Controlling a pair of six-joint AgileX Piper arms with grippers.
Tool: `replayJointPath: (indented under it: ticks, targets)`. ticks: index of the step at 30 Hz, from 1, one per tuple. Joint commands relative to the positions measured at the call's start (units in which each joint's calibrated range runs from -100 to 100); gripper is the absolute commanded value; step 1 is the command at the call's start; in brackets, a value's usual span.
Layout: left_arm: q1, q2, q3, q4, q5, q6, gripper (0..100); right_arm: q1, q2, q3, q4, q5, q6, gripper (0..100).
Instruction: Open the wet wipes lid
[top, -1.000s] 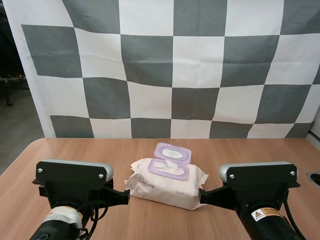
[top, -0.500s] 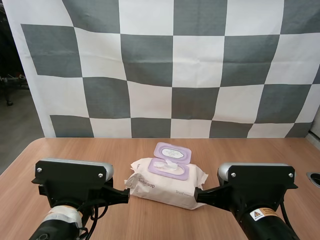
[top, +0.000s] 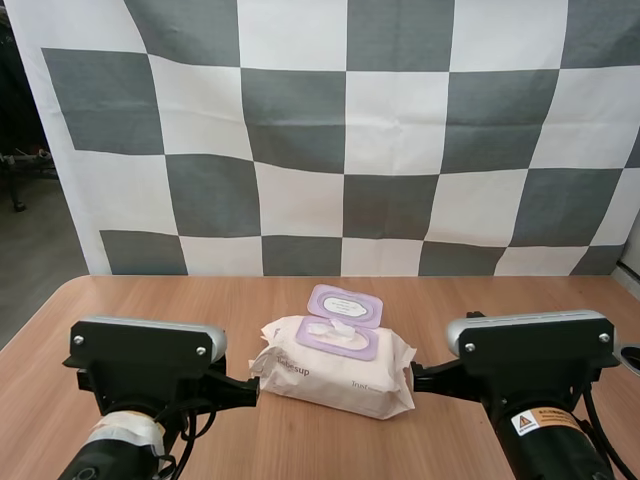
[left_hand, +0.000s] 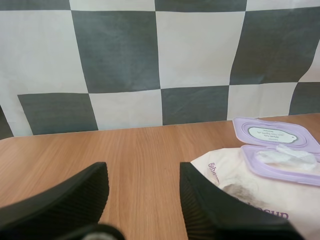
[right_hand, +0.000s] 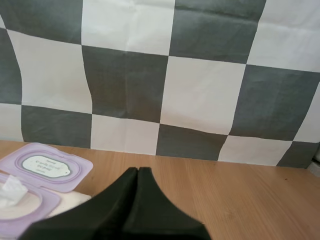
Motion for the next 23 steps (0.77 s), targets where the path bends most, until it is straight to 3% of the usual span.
replayJointPath:
  ticks: [1, 10, 15, 23]
  targets:
    - [0.04, 0.0, 0.0, 0.1, 0.0, 0.0, 73, 0.0, 0.0, 0.0, -0.1, 1.8, 1.2, 0]
    - [0.04, 0.0, 0.0, 0.1, 0.0, 0.0, 73, 0.0, 0.0, 0.0, -3.6, 8.4, 13.0, 0]
    - [0.04, 0.0, 0.0, 0.1, 0.0, 0.0, 73, 0.0, 0.0, 0.0, -4.3, 8.2, 13.7, 0]
    - [0.04, 0.0, 0.0, 0.1, 0.0, 0.0, 73, 0.0, 0.0, 0.0, -8.0, 8.2, 19.8, 0]
